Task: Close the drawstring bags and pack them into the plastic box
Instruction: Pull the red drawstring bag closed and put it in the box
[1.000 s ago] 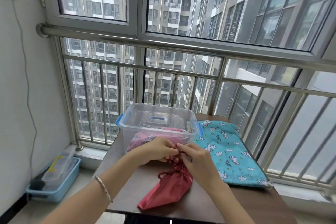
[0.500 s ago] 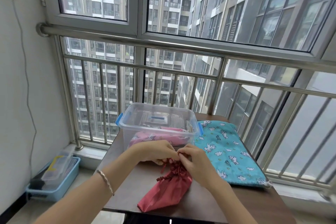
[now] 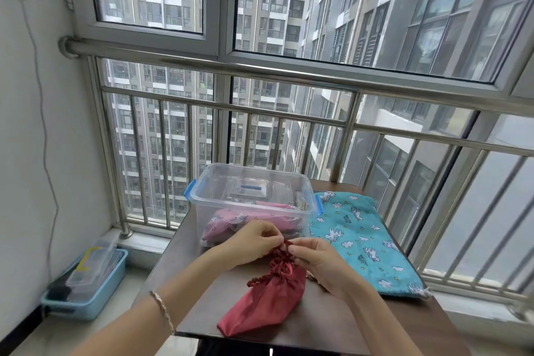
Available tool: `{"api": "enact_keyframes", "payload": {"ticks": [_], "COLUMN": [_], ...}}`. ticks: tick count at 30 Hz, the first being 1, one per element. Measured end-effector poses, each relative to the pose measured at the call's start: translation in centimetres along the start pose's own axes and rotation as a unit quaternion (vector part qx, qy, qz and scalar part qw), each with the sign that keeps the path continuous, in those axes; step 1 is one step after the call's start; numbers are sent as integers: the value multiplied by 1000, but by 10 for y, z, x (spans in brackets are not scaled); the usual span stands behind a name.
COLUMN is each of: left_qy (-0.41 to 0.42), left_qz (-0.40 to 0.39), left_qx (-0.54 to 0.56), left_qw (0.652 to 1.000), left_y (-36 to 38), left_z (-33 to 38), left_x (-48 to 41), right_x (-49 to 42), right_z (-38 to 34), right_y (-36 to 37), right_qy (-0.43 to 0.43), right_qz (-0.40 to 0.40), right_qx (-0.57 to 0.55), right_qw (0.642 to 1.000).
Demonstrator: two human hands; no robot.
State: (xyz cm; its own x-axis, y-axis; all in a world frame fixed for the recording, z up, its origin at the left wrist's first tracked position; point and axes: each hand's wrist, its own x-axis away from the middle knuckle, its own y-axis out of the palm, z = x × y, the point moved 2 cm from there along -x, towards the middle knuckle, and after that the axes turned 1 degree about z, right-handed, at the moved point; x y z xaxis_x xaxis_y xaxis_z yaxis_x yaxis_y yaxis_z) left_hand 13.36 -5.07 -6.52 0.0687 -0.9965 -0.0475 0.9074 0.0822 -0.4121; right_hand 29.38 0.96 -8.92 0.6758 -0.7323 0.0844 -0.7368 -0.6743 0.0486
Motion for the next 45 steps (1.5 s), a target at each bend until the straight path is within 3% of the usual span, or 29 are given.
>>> {"api": "enact_keyframes", "payload": {"ticks": [4, 10, 17, 24, 28, 33, 36, 38, 41, 45], "left_qy": [-52, -101, -134, -129, -119, -68, -23, -28, -34, -27], "left_qz": [-11, -71, -54, -64, -57, -24, 15, -18, -58, -11], "left_qx": [26, 179, 242, 219, 163, -4, -95, -158, -226, -210], "left_qw": [998, 976, 959, 965, 978, 997, 995, 987, 972, 977], "left_y": [5, 10, 12, 13, 10, 3, -12, -19, -15, -5], "left_z": [-6, -5, -2, -1, 2, 8, 5, -2, -7, 0], "left_x": [-4, -2, -3, -3, -2, 0, 4, 6, 7, 2], "right_x": [-2, 0, 2, 8, 9, 12, 12, 15, 14, 14], "right_z": [-2, -1, -2, -6, -9, -9, -5, -4, -5, -16], "right_y": [-1, 0, -3, -2, -4, -11, -36, -48, -44, -20], "right_qy": [-66, -162, -185, -150, -153, -147, -135, -127, -105, -80], "right_qz": [96, 118, 171, 140, 138, 138, 181, 192, 171, 101], "right_qx": [107, 197, 236, 177, 175, 194, 206, 215, 247, 267], "right_qw": [987, 960, 938, 963, 963, 960, 952, 949, 948, 955]}}
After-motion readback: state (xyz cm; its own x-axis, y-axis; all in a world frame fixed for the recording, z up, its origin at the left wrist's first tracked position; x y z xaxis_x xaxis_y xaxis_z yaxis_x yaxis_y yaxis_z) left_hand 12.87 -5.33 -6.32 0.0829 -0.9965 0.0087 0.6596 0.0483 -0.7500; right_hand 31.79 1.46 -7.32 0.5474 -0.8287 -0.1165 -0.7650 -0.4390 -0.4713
